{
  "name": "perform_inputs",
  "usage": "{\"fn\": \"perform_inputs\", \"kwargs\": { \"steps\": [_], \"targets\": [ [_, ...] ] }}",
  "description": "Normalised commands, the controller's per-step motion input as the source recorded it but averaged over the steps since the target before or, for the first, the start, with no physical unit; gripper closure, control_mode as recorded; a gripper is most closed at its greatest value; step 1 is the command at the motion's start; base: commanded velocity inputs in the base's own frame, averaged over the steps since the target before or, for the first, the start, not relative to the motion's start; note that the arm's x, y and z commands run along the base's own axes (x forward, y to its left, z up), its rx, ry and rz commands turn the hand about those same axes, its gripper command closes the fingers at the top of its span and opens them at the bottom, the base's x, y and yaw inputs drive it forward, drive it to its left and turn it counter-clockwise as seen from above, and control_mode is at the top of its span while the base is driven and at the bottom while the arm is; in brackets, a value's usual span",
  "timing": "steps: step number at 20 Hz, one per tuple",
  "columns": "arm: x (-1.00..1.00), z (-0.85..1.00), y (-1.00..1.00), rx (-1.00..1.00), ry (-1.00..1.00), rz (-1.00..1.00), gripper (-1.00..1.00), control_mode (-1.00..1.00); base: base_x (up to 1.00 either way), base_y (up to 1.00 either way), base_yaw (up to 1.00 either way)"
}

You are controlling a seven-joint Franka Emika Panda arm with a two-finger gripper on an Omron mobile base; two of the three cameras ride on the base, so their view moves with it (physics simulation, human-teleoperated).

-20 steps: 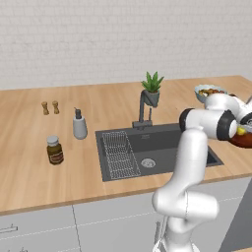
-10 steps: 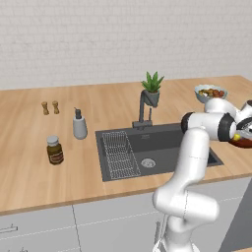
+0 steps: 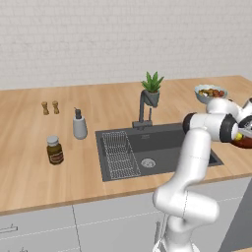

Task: Pick the lemon from the sink and place it in the bowl. Then pick the bowl and place it in the microwave. Then close the microwave door and press the start button.

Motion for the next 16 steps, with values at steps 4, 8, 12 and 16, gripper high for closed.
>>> {"fn": "perform_inputs", "kwargs": {
  "steps": [4,8,12,16],
  "targets": [
    [0.0,0.25,0.56,-0.15,0.0,0.0,-1.0,-1.0,0.0,0.0,0.0],
    [-0.01,0.27,0.61,-0.18,0.02,0.0,-1.0,-1.0,0.0,0.0,0.0],
    [0.0,0.24,0.45,-0.16,0.13,0.04,-1.0,-1.0,0.0,0.0,0.0],
    [0.0,0.26,0.14,-0.08,0.17,0.14,-1.0,-1.0,0.0,0.0,0.0]
  ]
}}
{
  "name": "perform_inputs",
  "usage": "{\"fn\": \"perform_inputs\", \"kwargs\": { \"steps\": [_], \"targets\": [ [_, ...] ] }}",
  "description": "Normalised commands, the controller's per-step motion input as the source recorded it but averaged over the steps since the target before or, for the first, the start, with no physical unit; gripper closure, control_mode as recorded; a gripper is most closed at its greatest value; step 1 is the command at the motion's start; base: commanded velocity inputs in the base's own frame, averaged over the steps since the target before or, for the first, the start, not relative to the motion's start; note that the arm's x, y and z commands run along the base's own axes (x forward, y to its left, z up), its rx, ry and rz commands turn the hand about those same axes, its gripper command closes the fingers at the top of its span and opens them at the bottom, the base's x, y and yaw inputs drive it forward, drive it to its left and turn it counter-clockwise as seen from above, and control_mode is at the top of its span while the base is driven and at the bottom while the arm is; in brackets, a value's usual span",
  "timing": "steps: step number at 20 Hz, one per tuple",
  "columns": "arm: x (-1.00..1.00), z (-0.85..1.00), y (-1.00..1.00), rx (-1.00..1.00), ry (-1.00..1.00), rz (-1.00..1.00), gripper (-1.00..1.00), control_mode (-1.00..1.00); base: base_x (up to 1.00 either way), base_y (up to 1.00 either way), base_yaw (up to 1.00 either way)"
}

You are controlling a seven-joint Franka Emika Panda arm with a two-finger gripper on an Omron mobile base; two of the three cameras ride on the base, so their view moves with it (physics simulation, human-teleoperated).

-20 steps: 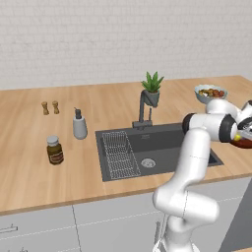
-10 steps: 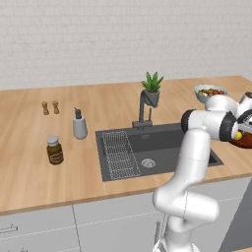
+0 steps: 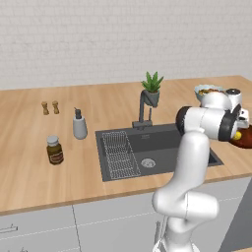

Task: Pick the lemon from the sink and place it in the bowl. Then pick the bowl and place it in the microwave. Then close the microwave door and press the start button.

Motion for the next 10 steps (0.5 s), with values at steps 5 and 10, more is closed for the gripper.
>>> {"fn": "perform_inputs", "kwargs": {
  "steps": [5,10],
  "targets": [
    [0.01,0.02,0.0,-0.01,0.18,0.14,-1.0,-1.0,0.0,0.0,0.0],
    [0.07,0.0,0.0,0.0,0.24,0.16,-1.0,-1.0,0.0,0.0,0.0]
  ]
}}
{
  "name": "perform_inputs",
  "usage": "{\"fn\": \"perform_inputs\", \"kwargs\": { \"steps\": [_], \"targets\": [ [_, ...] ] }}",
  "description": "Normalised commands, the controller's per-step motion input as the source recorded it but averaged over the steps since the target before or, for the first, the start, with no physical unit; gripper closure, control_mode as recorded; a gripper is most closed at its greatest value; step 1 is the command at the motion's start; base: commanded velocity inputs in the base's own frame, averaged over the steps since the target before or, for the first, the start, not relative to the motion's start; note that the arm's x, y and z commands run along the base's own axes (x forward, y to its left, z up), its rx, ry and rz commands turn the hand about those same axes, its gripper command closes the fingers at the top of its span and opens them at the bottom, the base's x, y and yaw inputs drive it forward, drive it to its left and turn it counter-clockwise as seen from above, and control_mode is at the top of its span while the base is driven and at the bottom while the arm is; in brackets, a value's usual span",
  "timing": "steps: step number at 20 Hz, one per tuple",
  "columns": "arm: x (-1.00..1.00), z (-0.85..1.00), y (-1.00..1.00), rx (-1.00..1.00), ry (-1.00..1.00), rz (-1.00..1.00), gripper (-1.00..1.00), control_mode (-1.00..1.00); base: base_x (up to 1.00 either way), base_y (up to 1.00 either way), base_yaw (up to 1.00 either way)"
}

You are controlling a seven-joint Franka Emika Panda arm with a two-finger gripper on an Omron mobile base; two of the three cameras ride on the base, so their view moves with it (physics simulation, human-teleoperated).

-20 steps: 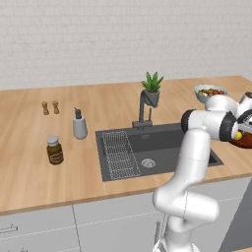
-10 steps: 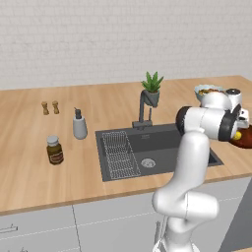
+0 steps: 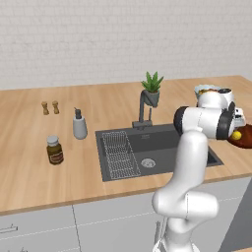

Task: Pick the lemon from the sink and place it in the bowl. Then pick the bowl and place it in the microwave. Then close the microwave door and press the start button.

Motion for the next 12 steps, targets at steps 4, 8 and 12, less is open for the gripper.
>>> {"fn": "perform_inputs", "kwargs": {
  "steps": [4,8,12],
  "targets": [
    [0.07,-0.07,0.0,0.0,0.19,0.12,-1.0,-1.0,0.0,0.0,0.0],
    [0.13,-0.26,0.0,0.0,0.08,0.06,-1.0,-1.0,0.0,0.0,0.0],
    [0.11,-0.32,-0.05,0.0,0.06,0.06,-1.0,-1.0,0.0,0.0,0.0]
  ]
}}
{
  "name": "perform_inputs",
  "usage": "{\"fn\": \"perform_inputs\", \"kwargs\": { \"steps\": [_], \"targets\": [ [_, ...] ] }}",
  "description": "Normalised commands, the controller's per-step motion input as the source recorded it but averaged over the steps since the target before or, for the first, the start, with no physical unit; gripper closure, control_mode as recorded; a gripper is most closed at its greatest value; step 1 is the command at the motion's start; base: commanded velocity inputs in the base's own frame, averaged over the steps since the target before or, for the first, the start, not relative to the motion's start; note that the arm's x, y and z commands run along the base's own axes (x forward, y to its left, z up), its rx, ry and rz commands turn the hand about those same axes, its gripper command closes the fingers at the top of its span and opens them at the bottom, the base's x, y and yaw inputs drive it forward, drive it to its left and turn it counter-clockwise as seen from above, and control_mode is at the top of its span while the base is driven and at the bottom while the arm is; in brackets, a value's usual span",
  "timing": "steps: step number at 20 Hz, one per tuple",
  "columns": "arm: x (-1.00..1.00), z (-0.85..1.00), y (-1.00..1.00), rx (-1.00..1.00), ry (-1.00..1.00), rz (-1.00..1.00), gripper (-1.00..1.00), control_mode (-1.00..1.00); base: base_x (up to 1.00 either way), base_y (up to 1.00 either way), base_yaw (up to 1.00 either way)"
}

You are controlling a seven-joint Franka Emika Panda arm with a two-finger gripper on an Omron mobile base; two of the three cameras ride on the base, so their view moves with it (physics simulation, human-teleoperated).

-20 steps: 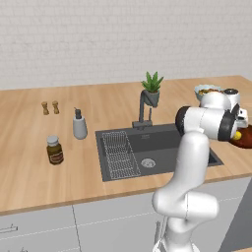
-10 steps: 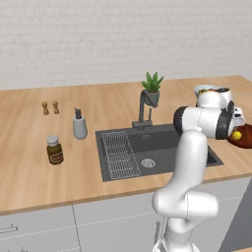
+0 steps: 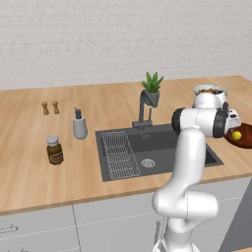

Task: Pick the lemon from the sink and place it in the bowl. Then pick the bowl and place it in the microwave. Then close the microwave door and press the start button.

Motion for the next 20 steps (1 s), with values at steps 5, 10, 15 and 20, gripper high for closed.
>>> {"fn": "perform_inputs", "kwargs": {
  "steps": [5,10,15,20],
  "targets": [
    [0.14,-0.28,-0.17,0.0,0.05,0.04,-1.0,-1.0,0.0,0.0,0.0],
    [0.08,-0.24,-0.16,0.0,0.02,0.03,1.0,-1.0,0.0,0.0,0.0],
    [0.0,-0.07,-0.17,0.0,0.0,0.02,1.0,-1.0,0.0,0.0,0.0],
    [-0.03,0.0,-0.06,0.0,0.0,0.0,1.0,-1.0,0.0,0.0,0.0]
  ]
}}
